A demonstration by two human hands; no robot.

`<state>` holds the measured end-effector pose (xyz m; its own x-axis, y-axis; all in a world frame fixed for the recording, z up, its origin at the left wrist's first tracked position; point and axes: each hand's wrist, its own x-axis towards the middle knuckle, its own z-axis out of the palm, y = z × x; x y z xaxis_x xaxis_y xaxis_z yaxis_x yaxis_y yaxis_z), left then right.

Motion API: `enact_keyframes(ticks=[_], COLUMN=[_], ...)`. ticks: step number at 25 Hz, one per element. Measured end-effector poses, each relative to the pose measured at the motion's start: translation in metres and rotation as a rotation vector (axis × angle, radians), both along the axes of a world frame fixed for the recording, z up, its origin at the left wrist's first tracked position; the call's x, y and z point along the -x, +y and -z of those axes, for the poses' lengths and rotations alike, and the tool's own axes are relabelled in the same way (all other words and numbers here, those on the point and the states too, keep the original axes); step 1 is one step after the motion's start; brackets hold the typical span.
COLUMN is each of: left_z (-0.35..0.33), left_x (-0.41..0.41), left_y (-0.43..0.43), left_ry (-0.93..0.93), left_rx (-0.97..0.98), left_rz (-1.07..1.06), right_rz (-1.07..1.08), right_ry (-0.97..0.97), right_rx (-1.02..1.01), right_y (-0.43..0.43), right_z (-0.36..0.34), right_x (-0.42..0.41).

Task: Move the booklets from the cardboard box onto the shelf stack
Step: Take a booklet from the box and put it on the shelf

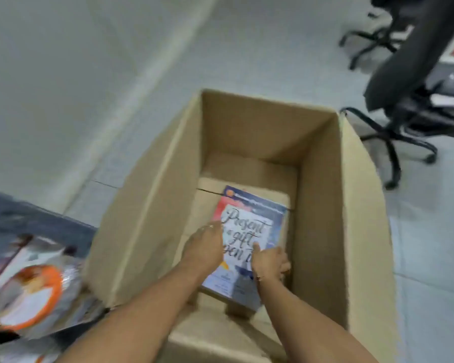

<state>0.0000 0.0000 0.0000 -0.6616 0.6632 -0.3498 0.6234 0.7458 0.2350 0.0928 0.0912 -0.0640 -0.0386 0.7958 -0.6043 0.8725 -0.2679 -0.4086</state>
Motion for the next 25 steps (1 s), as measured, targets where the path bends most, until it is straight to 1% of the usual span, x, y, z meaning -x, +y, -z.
enact_keyframes(ticks=[1,2,3,4,6,8,11,13,15,17,19,20,21,22,24,25], left_z=[0.028,0.049,0.073,0.086,0.101,0.105,0.096,0.080,0.055,0.015,-0.044,-0.074,-0.107,-0.144,-0.213,-0.249], left_x=[0.005,0.009,0.012,0.015,0.012,0.009,0.010,0.011,0.015,0.014,0.013,0.010,0.006,0.002,-0.005,-0.010], left_y=[0.000,0.000,-0.006,-0.013,-0.015,-0.012,-0.005,-0.003,-0.003,-0.005,-0.021,-0.032,-0.047,-0.073,-0.130,-0.161], left_ry=[-0.118,-0.191,-0.208,-0.238,-0.289,-0.281,-0.263,-0.242,-0.194,-0.149,-0.110,-0.094,-0.037,0.089,0.523,0.754], left_rx=[0.080,0.134,0.189,0.264,0.365,0.412,0.477,0.467,0.398,0.290,0.133,0.008,-0.136,-0.304,-0.649,-0.770], left_rz=[-0.073,-0.157,-0.264,-0.387,-0.517,-0.530,-0.538,-0.513,-0.431,-0.378,-0.371,-0.385,-0.394,-0.414,-0.428,-0.424], right_rz=[0.008,0.015,0.001,-0.005,0.020,0.060,0.129,0.190,0.241,0.301,0.275,0.250,0.224,0.180,0.086,0.039], right_ry=[-0.097,-0.136,-0.151,-0.129,-0.081,-0.063,-0.088,-0.101,-0.110,-0.056,0.112,0.232,0.385,0.573,0.905,1.065], right_rx=[0.134,0.201,0.253,0.256,0.218,0.160,0.130,0.061,-0.017,-0.074,-0.216,-0.306,-0.395,-0.481,-0.640,-0.713], right_y=[0.001,0.000,-0.004,-0.010,-0.017,-0.018,-0.023,-0.025,-0.024,-0.019,-0.017,-0.020,-0.027,-0.043,-0.081,-0.103], right_z=[0.015,0.028,0.044,0.052,0.060,0.063,0.054,0.041,0.019,-0.017,-0.063,-0.089,-0.118,-0.153,-0.224,-0.261], right_x=[-0.005,-0.006,-0.012,-0.014,-0.020,-0.023,-0.018,-0.009,0.000,0.002,0.005,0.008,0.010,0.017,0.038,0.052])
